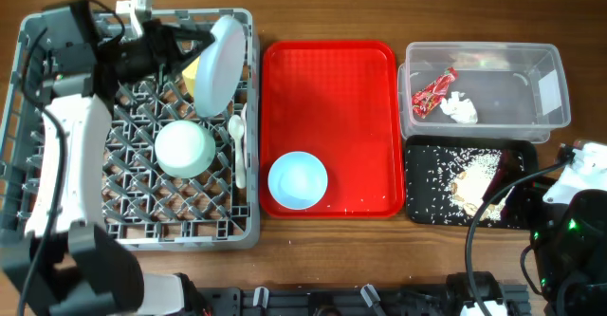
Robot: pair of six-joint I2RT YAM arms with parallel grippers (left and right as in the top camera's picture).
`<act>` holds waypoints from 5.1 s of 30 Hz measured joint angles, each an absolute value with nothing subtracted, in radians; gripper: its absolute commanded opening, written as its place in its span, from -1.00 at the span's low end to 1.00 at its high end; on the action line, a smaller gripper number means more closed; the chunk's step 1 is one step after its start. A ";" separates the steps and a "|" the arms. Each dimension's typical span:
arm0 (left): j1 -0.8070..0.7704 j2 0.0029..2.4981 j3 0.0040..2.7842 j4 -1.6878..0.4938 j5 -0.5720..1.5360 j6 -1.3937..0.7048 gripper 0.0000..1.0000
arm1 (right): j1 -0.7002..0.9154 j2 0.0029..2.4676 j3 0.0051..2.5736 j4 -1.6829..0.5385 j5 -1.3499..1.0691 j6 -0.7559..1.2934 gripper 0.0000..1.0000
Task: Sort waste into correct bins and load items into the dishwasher rack
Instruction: 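Lift the plate on edge and carry it left to the rack, then stand the plate upright in the rack slots and open the gripper, then withdraw the left gripper from the standing plate, then reach the left gripper to the small light blue bowl and grasp its rim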
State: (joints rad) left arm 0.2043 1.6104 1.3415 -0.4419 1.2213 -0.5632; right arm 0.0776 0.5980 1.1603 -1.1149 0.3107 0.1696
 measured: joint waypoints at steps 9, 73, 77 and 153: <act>0.192 1.634 1.339 -0.290 1.104 -0.787 -0.92 | 0.078 0.598 1.160 -1.115 0.310 0.170 1.00; 0.025 1.745 1.339 -0.232 0.651 -0.584 -0.70 | 0.078 0.598 1.160 -1.115 0.310 0.170 1.00; 0.025 1.745 1.339 -0.231 0.617 -0.574 0.07 | 0.078 0.598 1.160 -1.115 0.310 0.170 0.99; -0.971 1.497 1.354 -1.027 -0.168 -0.514 -0.92 | 0.078 0.598 1.160 -1.115 0.311 0.170 0.99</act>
